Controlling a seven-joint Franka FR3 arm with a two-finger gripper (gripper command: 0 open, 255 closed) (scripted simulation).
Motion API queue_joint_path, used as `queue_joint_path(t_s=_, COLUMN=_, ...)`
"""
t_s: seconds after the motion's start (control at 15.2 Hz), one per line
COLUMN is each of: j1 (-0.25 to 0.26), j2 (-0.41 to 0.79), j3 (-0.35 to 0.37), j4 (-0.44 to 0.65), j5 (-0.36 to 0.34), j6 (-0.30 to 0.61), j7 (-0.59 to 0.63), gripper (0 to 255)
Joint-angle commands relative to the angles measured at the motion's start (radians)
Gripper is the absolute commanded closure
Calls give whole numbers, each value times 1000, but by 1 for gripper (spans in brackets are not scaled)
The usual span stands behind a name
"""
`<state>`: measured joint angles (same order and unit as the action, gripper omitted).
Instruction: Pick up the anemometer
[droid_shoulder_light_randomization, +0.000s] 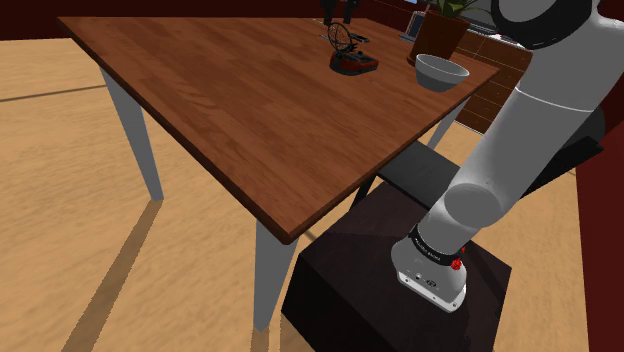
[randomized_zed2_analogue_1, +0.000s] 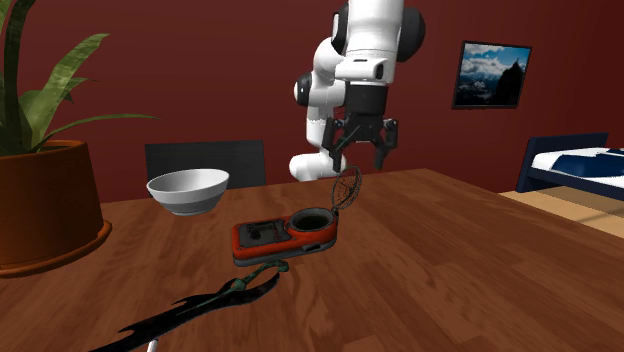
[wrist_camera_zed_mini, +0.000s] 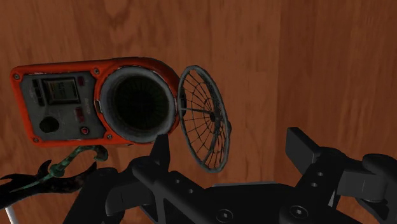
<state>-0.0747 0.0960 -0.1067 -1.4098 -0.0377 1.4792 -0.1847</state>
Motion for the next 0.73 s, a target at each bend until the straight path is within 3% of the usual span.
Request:
queue_joint_path(t_s=0.0, j1=1, j2=-15, j3=0, j4=-53, j5=-2, j6=39, j7=2, gripper=0)
queue_joint_path(t_s=0.13, j1=1, j2=-15, j3=0, j4=-53, j5=-2, j6=39, j7=2, gripper=0)
queue_joint_path(t_s=0.2, j1=1, j2=-14, j3=1, j4=-51, j5=-1, j6=38, j7=3, gripper=255)
queue_joint_path(t_s=0.66, j1=1, j2=-14, j3=1, j4=-52, j5=-1, j6=38, j7=3, gripper=255)
